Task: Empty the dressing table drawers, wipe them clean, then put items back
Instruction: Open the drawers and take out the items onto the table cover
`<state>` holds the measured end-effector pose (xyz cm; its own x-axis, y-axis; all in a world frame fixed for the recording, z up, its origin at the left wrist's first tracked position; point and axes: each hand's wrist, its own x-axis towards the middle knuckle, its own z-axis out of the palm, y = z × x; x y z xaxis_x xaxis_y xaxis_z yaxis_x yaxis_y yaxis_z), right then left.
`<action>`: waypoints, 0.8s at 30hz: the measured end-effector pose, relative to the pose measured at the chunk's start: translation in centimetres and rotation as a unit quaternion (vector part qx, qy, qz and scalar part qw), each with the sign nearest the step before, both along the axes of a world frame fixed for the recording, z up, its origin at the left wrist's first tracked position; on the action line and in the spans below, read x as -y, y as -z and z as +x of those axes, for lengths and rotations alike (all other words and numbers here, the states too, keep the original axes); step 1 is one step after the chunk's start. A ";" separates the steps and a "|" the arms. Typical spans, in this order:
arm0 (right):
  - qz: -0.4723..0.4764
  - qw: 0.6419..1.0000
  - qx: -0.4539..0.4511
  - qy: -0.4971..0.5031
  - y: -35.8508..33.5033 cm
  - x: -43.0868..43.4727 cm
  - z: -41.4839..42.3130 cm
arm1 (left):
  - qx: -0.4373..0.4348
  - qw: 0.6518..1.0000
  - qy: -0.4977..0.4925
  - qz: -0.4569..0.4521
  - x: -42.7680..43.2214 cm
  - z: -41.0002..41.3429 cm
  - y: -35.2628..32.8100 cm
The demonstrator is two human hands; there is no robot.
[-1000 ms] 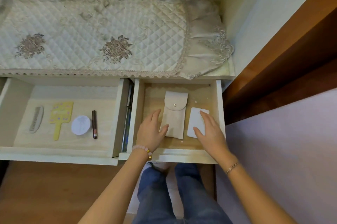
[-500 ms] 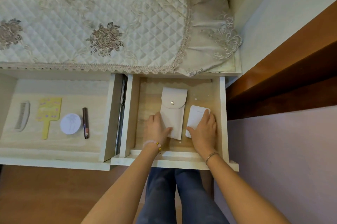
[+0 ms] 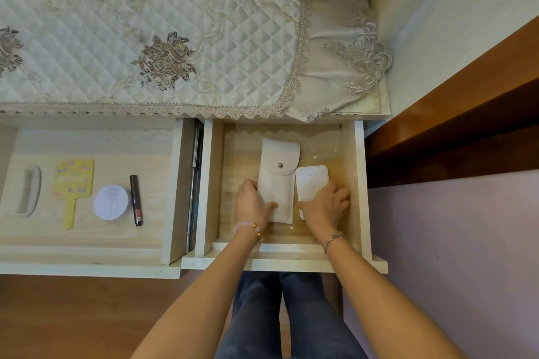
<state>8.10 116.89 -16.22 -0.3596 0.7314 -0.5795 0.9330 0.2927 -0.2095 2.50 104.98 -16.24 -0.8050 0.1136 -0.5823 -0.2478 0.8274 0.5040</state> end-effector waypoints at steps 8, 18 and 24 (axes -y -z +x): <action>-0.015 0.996 -0.089 0.027 -0.2 0.3 0.7 | 0.046 0.992 -0.070 0.099 2.2 0.1 -1.1; -0.140 0.970 -0.180 0.089 -3.1 -1.5 2.2 | 0.040 0.969 -0.152 0.191 4.4 -0.5 -4.7; -0.262 0.908 -0.287 0.154 -7.5 -1.6 2.3 | 0.032 0.941 -0.183 0.284 5.6 -0.6 -8.7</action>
<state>10.45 118.53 -8.67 -0.5378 0.5269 -0.6581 0.6462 -0.2438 -0.7232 1.85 99.38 -7.56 -0.8154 0.1432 -0.5609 -0.5093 0.2831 0.8127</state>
